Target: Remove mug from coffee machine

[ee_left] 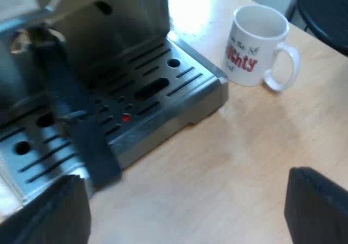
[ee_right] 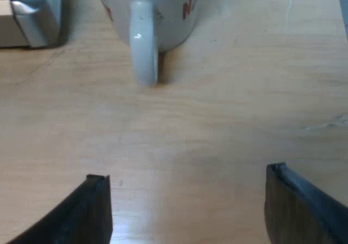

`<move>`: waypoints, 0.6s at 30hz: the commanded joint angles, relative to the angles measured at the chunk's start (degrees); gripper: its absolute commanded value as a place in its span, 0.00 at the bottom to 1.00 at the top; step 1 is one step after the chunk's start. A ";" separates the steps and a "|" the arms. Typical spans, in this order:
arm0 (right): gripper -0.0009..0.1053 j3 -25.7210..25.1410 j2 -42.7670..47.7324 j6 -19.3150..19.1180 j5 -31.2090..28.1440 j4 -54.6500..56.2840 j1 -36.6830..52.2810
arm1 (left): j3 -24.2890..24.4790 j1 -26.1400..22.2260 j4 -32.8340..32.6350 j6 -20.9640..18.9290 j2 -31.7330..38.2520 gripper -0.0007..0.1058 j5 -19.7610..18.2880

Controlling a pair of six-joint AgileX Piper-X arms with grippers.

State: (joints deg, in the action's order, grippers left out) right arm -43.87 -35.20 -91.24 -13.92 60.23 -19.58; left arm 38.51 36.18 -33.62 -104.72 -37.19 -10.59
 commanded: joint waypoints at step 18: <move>0.59 -9.49 -12.00 -2.91 3.93 -3.38 1.87 | 13.64 -31.46 -14.87 2.75 2.27 0.75 -4.31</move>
State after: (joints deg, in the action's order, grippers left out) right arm -52.68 -47.44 -93.02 -9.92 57.42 -18.01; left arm 51.71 4.81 -48.17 -102.08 -35.44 -14.95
